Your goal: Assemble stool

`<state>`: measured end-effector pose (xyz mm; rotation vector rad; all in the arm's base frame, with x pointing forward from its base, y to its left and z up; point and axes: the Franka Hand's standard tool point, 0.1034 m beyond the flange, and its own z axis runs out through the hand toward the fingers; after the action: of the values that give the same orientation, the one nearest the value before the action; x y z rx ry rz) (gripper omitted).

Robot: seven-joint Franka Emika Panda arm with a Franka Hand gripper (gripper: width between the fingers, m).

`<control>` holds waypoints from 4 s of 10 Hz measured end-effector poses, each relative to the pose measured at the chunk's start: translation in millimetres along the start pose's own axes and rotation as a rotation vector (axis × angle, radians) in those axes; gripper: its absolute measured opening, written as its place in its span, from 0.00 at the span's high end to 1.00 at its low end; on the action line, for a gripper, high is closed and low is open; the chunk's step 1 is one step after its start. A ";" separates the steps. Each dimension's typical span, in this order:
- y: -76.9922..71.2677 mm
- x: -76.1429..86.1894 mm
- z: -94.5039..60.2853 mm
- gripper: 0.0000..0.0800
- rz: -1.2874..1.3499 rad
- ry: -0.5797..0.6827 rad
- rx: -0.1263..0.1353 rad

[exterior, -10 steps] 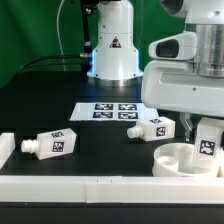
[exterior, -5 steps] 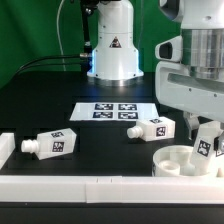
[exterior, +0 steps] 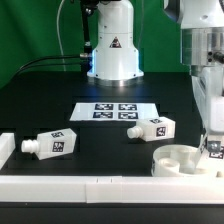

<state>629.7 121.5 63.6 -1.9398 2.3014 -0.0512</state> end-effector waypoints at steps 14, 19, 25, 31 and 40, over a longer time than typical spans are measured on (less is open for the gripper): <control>-11.6 -12.3 -29.8 0.19 -1.725 0.001 0.014; -12.2 -9.2 -30.7 0.19 -2.239 0.037 -0.026; -15.1 -4.4 -33.8 0.19 -2.813 0.100 -0.125; -22.0 -18.1 -27.6 0.19 -3.291 0.070 -0.353; -7.7 -0.1 -25.2 0.19 -2.927 0.013 -0.376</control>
Offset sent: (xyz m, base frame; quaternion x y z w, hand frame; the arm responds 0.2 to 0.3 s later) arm 0.0064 0.0056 0.0227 -0.0087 -0.0228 -0.3493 0.9367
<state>634.2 118.8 89.4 -2.7545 -1.8740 0.0921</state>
